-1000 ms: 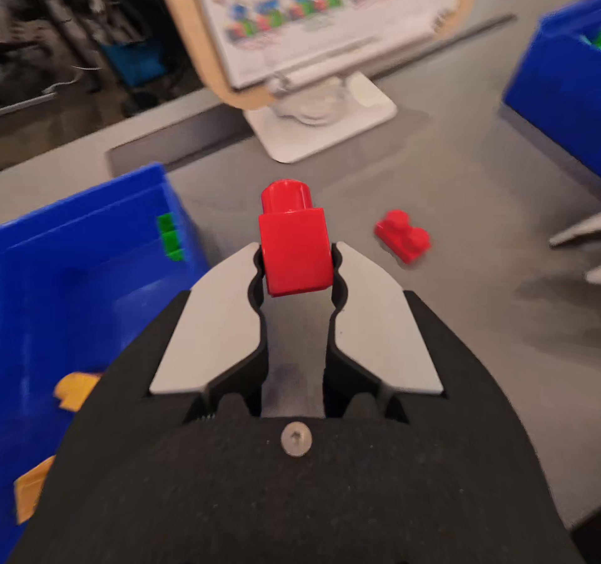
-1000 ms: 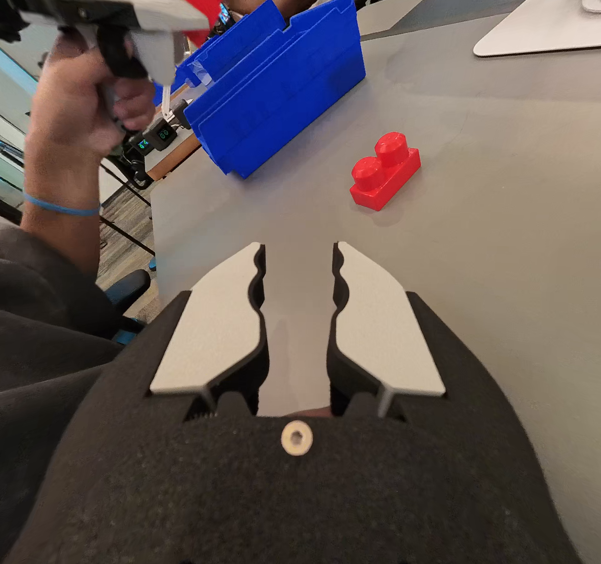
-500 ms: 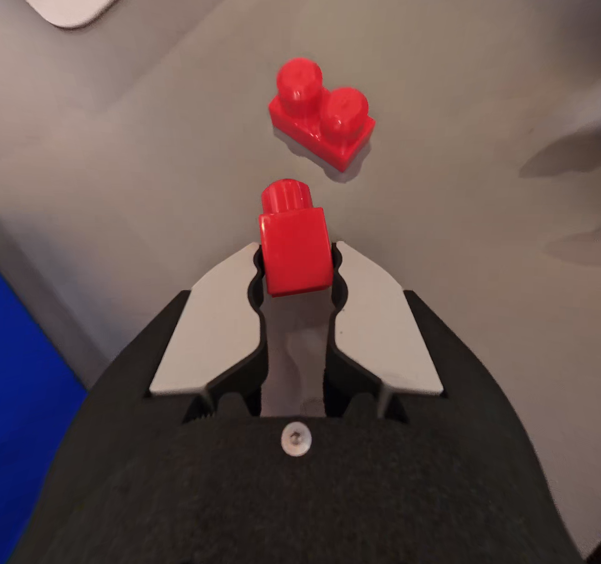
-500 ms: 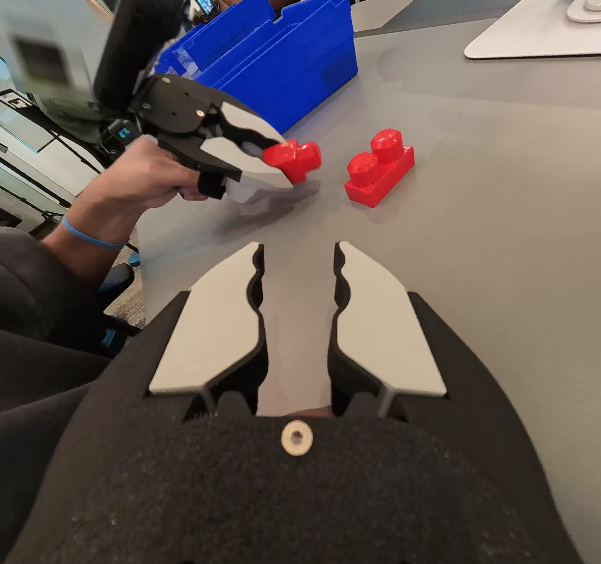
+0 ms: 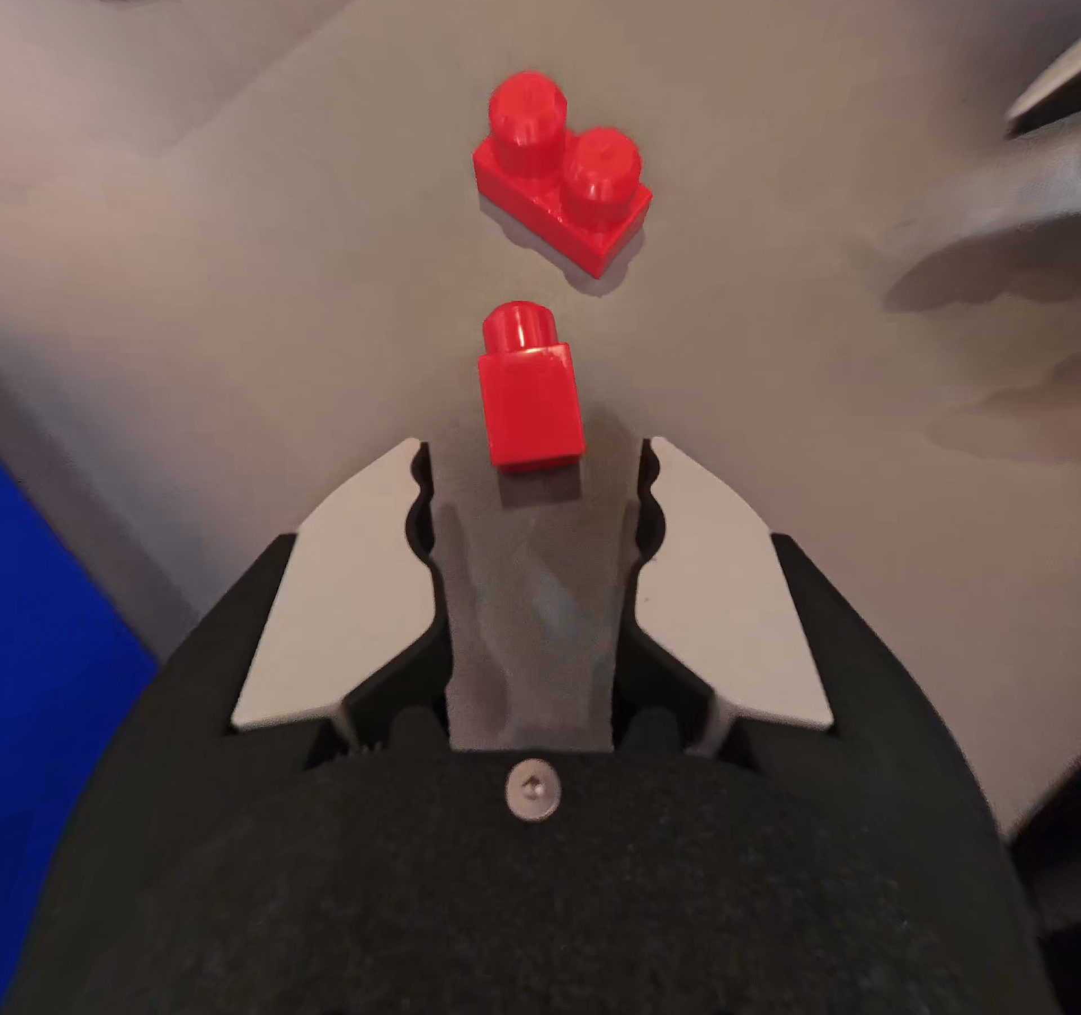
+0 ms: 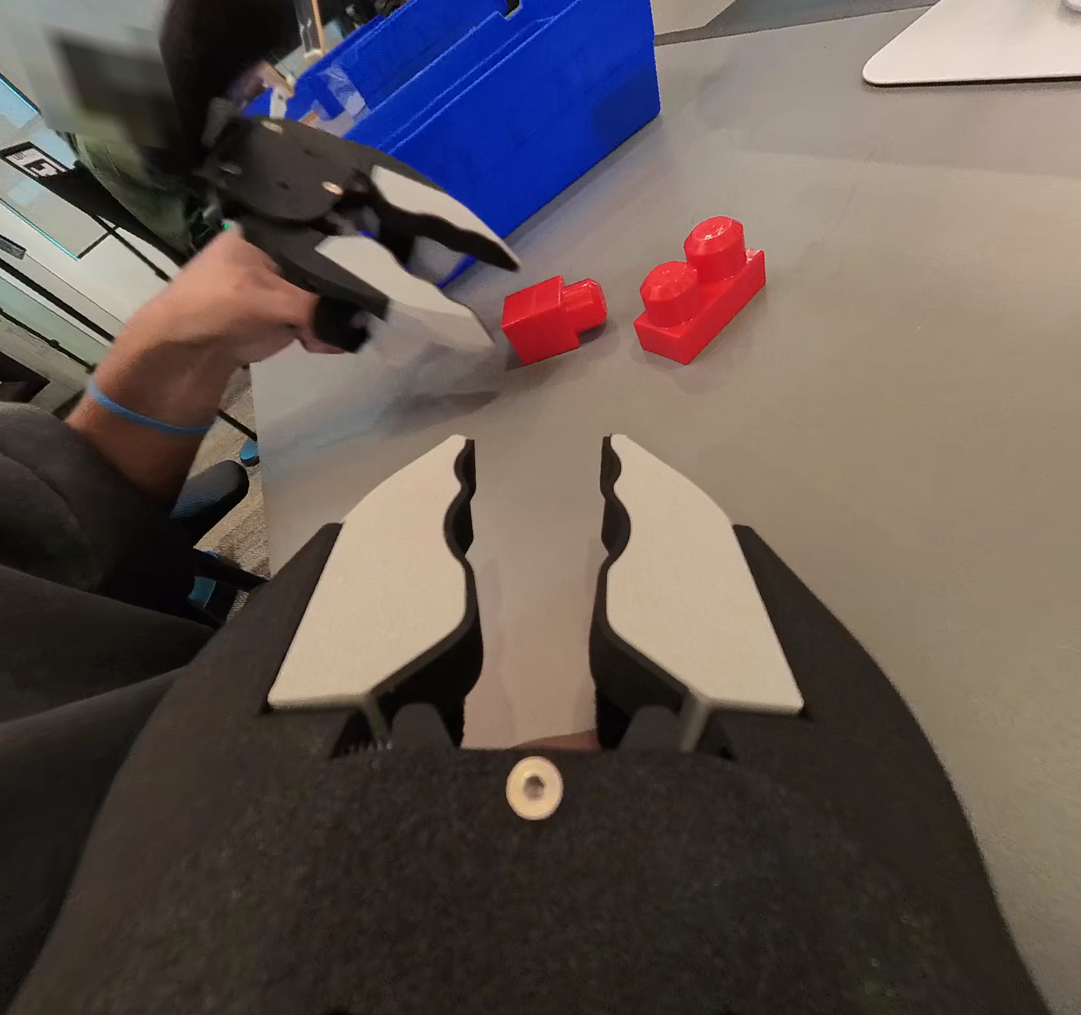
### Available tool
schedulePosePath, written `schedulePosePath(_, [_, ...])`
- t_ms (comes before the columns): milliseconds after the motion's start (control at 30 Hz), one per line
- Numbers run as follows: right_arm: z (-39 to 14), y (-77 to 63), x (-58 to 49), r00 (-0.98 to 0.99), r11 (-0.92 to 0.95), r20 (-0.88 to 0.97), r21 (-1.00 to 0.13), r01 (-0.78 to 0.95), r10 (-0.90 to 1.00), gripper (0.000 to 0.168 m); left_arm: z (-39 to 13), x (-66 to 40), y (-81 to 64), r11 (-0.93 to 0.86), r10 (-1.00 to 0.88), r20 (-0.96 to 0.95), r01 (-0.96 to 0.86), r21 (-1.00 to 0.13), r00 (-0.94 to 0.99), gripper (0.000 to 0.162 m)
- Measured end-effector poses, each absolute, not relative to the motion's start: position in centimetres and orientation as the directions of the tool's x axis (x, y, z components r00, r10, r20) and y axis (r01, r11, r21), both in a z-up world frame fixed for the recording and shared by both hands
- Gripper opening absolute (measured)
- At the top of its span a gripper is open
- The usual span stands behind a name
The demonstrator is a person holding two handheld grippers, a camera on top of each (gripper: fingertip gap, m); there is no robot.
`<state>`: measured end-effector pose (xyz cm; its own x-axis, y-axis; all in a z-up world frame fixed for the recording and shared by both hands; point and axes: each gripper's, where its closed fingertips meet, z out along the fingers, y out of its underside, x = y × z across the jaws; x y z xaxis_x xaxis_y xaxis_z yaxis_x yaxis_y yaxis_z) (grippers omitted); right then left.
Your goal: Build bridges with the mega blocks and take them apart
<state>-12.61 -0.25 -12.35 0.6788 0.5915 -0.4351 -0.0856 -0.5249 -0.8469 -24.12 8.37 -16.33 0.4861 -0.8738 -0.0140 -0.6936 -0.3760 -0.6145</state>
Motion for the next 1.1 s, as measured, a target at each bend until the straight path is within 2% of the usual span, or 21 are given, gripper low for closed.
schedulePosePath(200, [-12.5, -0.2, -12.6, 0.671, -0.534, -0.445, -0.841, -0.085, 0.594, 0.041, -5.4, -34.4, 9.1, -0.381, -0.741, -0.073, -0.508, -0.773, 0.668, 0.065])
schedulePosePath(267, [-12.6, -0.2, -12.8, 0.668, -0.538, -0.446, -0.839, -0.080, 0.596, 0.041, -3.6, -40.4, 12.1, -0.388, -0.643, -0.177, -0.516, -0.764, 0.745, 0.063])
schedulePosePath(300, [-12.6, -0.1, -13.0, 0.664, -0.539, -0.446, -0.839, -0.076, 0.600, 0.041, -3.8, -43.1, 13.6, -0.415, -0.609, -0.232, -0.554, -0.722, 0.759, 0.065])
schedulePosePath(367, [-12.7, 0.0, -13.2, 0.661, -0.542, -0.445, -0.838, -0.068, 0.605, 0.041, -5.8, -47.5, 16.1, -0.495, -0.585, -0.329, -0.647, -0.580, 0.742, 0.079])
schedulePosePath(433, [-13.0, -0.1, -13.3, 0.660, -0.549, -0.445, -0.834, -0.059, 0.605, 0.041, -8.4, -49.5, 17.0, -0.531, -0.645, -0.339, -0.721, -0.445, 0.684, 0.080])
schedulePosePath(567, [-13.1, 0.0, -13.1, 0.668, -0.548, -0.438, -0.835, -0.054, 0.601, 0.041, -11.5, -50.0, 18.0, -0.519, -0.744, -0.292, -0.795, -0.314, 0.601, 0.076])
schedulePosePath(800, [-12.9, -0.1, -13.1, 0.656, -0.550, -0.451, -0.832, -0.064, 0.606, 0.041, -15.0, -51.3, 19.4, -0.651, -0.726, -0.248, -0.757, -0.052, 0.641, 0.075])
schedulePosePath(1000, [-12.8, -0.2, -12.9, 0.645, -0.553, -0.462, -0.830, -0.073, 0.608, 0.041, -17.9, -51.8, 19.5, -0.778, -0.627, -0.144, -0.623, 0.081, 0.765, 0.076])
schedulePosePath(1100, [-12.7, -0.2, -12.7, 0.645, -0.552, -0.465, -0.830, -0.078, 0.607, 0.041, -17.9, -52.2, 18.8, -0.783, -0.622, -0.156, -0.605, 0.145, 0.767, 0.069])
